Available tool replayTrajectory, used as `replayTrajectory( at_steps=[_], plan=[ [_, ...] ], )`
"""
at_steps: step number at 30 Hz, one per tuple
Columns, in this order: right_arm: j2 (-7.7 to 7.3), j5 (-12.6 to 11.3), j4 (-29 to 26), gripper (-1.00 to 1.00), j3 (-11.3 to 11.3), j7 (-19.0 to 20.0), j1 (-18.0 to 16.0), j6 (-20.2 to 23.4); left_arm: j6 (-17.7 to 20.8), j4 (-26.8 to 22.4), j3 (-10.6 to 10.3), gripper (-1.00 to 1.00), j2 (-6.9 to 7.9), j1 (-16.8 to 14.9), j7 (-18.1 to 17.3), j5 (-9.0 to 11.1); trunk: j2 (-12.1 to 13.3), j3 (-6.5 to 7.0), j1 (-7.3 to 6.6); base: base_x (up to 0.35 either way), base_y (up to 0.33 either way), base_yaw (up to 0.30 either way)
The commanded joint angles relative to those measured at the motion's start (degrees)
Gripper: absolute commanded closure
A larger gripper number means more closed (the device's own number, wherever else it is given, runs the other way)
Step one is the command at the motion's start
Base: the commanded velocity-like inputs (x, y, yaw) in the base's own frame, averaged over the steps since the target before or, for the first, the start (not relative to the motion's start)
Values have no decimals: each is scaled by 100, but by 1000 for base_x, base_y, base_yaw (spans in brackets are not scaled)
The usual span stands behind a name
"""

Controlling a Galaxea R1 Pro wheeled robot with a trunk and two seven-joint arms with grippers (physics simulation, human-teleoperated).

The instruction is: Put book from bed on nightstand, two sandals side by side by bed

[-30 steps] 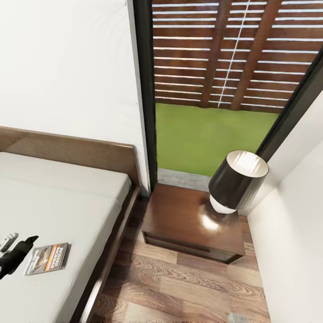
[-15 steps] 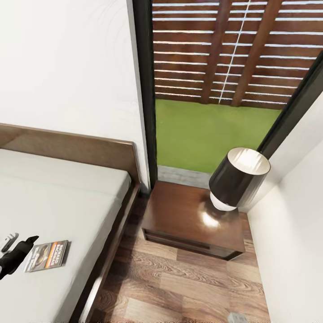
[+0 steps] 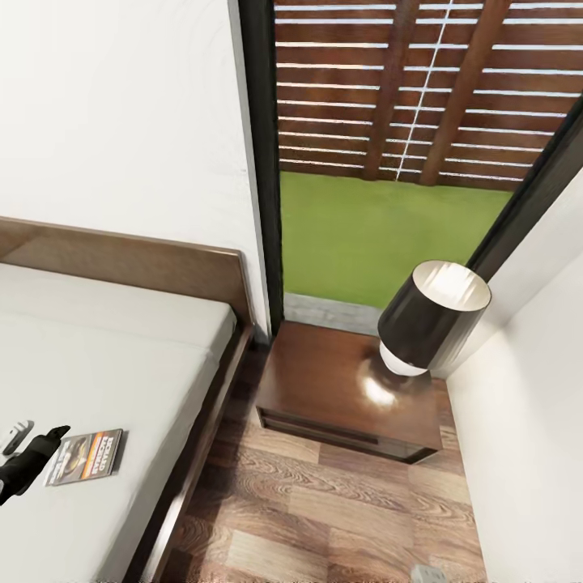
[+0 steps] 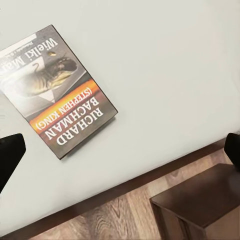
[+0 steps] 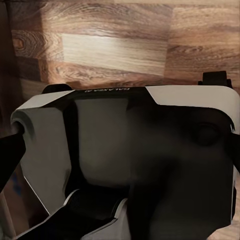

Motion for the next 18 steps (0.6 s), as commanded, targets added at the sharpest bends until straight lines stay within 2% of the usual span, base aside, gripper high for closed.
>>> replayTrajectory(
  at_steps=[1,18],
  plan=[
    [-2,-39,3,-100,-9,25,-3,16,41,-3,24,-100,-4,-6,-19,12,-10,-18,3,0,0,0],
    [-3,-39,3,-100,-9,25,-3,16,41,-3,24,-100,-6,-6,-19,11,-10,-170,3,0,0,0]
  ],
)
